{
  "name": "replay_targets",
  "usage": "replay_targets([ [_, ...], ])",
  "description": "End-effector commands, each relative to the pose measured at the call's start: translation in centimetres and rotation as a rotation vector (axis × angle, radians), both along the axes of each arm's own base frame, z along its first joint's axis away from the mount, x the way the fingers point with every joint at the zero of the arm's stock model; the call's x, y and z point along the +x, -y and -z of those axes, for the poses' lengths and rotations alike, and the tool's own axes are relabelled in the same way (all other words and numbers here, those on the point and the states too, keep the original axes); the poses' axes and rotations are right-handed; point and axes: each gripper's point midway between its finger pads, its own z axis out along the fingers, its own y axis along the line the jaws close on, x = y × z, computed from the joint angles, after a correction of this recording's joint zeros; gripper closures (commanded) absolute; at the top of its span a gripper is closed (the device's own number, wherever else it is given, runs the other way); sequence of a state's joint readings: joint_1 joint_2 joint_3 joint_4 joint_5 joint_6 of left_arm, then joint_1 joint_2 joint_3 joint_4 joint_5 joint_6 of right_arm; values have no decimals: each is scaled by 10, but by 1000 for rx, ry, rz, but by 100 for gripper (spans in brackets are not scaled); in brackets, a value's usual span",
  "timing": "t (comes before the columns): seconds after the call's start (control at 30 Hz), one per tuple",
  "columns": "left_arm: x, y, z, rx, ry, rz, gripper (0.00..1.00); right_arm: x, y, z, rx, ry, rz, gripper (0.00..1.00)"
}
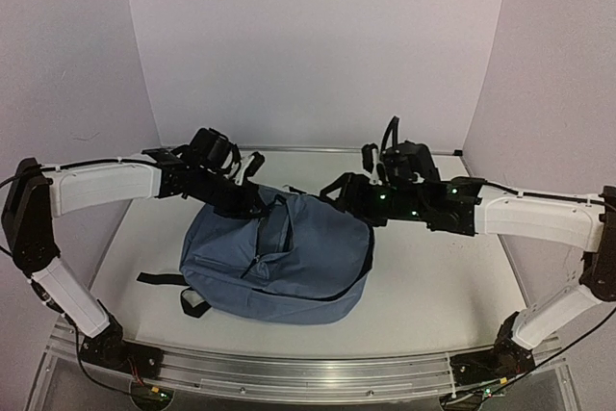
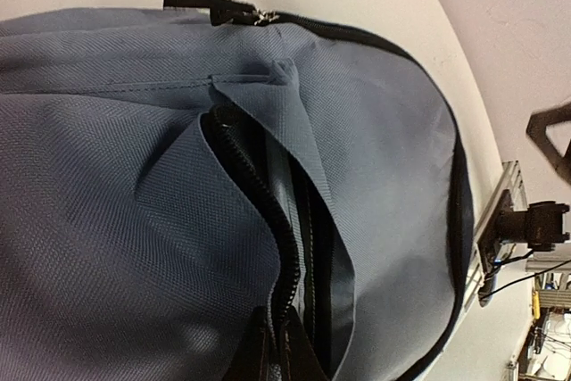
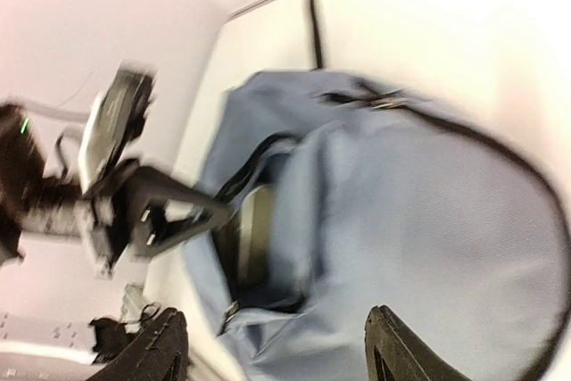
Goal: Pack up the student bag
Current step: Adjust the student bag at the center of the board.
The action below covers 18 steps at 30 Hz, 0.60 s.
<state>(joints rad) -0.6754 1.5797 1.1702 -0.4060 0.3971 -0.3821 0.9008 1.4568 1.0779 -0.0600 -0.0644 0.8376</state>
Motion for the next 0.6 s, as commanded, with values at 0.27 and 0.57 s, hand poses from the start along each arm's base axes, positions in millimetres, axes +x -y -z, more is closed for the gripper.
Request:
replay_targets([
  [0.27,2,36,19,11,-20,-107,89,10,94,61,-221,-71,179,26],
  [0.57,-10,14,-43,-112,11,-193,32,18,94,97,-346,-100,166,31],
])
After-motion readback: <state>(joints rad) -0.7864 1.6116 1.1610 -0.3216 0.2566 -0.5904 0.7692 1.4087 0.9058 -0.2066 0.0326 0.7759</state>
